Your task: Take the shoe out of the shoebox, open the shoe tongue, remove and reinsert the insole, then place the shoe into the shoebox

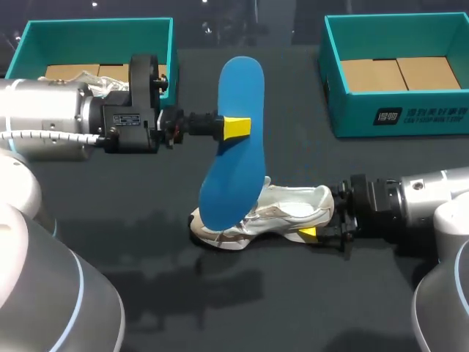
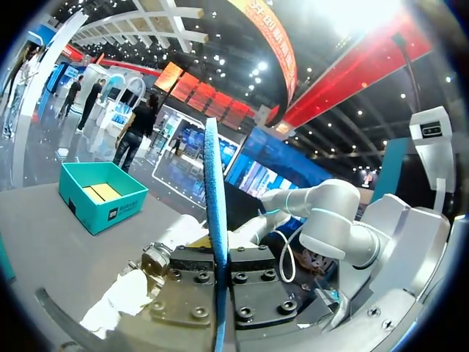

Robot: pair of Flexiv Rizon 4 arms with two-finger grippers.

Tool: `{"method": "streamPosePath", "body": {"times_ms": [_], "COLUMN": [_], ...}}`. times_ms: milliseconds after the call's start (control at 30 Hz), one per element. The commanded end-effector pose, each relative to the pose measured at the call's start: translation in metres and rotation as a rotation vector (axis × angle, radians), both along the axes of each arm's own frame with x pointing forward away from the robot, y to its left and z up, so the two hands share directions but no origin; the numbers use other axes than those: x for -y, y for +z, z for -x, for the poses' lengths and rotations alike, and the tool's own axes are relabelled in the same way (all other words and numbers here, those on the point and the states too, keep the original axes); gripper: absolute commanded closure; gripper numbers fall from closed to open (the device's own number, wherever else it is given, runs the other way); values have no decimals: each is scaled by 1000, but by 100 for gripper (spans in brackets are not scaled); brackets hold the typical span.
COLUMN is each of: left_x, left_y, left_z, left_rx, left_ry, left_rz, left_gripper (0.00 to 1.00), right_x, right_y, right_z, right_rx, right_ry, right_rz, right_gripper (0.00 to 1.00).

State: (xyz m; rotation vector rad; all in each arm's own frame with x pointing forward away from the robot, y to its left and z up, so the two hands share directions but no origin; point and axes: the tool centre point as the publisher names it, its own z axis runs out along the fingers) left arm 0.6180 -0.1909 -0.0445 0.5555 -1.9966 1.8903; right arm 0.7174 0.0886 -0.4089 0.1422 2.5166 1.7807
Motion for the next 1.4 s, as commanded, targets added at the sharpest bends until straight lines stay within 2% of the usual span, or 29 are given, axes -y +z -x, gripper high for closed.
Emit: {"method": "streamPosePath", "body": {"times_ms": [33, 467, 500, 533, 600, 867, 1400], "left_x": [-8, -8, -8, -8, -8, -8, -8], "left_y": [0, 0, 0, 0, 0, 0, 0], "left_z": [13, 13, 13, 13, 13, 13, 13], "left_rx": [18, 18, 18, 18, 18, 18, 18], "left_ry": [13, 13, 13, 13, 13, 13, 13], "left_rz": [2, 2, 2, 2, 2, 2, 2], "left_gripper": [100, 100, 100, 100, 100, 100, 100], "right_x": [0, 0, 0, 1, 1, 10, 31], "right_y": [0, 1, 1, 1, 1, 8, 26], "right_z": [1, 0, 0, -1, -1, 0, 5], "right_rx": [0, -1, -8, -10, -8, 35, 0], "right_ry": [0, 11, 11, 14, 21, 16, 77], "right_rz": [3, 10, 21, 26, 40, 87, 328], "right_gripper": [100, 100, 95, 66, 0, 0, 0]}}
